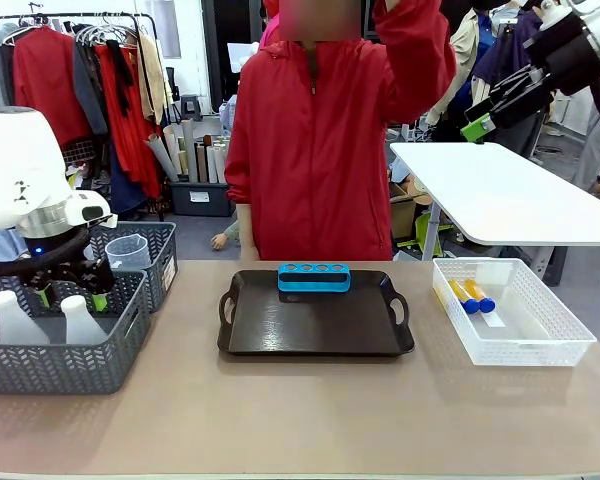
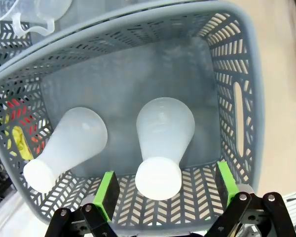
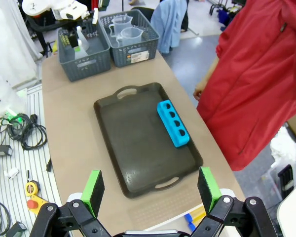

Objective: Prepare the laboratory tools.
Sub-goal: Pick up one Small flask and place it on the Handle tray.

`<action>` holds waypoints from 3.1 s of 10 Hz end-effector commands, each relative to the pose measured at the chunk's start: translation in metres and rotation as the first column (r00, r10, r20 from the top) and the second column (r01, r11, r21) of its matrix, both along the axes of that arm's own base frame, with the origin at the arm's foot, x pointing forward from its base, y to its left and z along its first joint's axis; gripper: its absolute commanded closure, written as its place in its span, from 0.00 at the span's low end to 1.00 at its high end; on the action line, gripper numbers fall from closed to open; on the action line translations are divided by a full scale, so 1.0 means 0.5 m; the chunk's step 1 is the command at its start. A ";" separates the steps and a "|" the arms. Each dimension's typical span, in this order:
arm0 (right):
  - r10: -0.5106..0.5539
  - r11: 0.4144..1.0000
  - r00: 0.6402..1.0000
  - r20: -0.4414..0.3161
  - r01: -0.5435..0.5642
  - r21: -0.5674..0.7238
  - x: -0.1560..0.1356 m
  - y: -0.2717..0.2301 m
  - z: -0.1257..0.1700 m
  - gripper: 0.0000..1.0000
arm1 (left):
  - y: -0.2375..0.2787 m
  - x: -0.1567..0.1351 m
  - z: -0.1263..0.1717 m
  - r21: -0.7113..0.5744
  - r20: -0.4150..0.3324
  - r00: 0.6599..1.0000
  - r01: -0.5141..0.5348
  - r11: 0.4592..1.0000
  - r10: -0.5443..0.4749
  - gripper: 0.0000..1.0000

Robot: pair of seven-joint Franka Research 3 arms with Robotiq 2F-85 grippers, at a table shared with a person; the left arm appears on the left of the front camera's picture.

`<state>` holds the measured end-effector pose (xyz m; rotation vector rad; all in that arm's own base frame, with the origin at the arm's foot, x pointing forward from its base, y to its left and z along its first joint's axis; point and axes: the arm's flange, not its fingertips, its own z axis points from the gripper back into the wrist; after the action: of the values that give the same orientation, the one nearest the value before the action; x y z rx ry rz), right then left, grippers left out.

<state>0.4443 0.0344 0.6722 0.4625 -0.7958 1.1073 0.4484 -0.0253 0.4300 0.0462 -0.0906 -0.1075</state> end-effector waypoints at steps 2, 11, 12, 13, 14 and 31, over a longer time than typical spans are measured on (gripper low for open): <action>0.003 1.000 1.000 0.000 -0.003 0.009 0.000 0.003 0.001 0.00 | 0.012 -0.001 -0.012 -0.013 -0.022 0.998 -0.060 0.998 0.060 0.00; 0.003 1.000 1.000 0.000 -0.003 0.009 0.000 0.003 0.001 0.00 | 0.014 0.009 -0.035 -0.030 -0.022 0.998 -0.055 0.998 0.054 1.00; 0.003 1.000 1.000 0.000 -0.003 0.009 0.000 0.003 0.001 0.00 | 0.012 0.005 -0.026 -0.029 -0.019 0.999 -0.045 0.999 0.044 1.00; 0.003 1.000 1.000 0.000 -0.003 0.009 0.000 0.003 0.001 0.00 | 0.009 0.003 -0.005 -0.034 -0.006 1.000 -0.023 0.999 0.022 1.00; 0.003 1.000 1.000 0.000 -0.003 0.009 0.000 0.003 0.001 0.00 | 0.006 0.006 0.031 -0.034 0.019 1.000 -0.001 0.999 0.002 1.00; 0.003 1.000 1.000 0.000 -0.003 0.009 0.000 0.003 0.001 0.00 | -0.175 -0.057 0.672 0.037 0.264 0.899 0.352 0.935 -0.349 1.00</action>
<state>0.4445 0.0342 0.6719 0.4623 -0.7949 1.1066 0.4220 -0.1145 0.7685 0.0282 -0.3637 -0.4758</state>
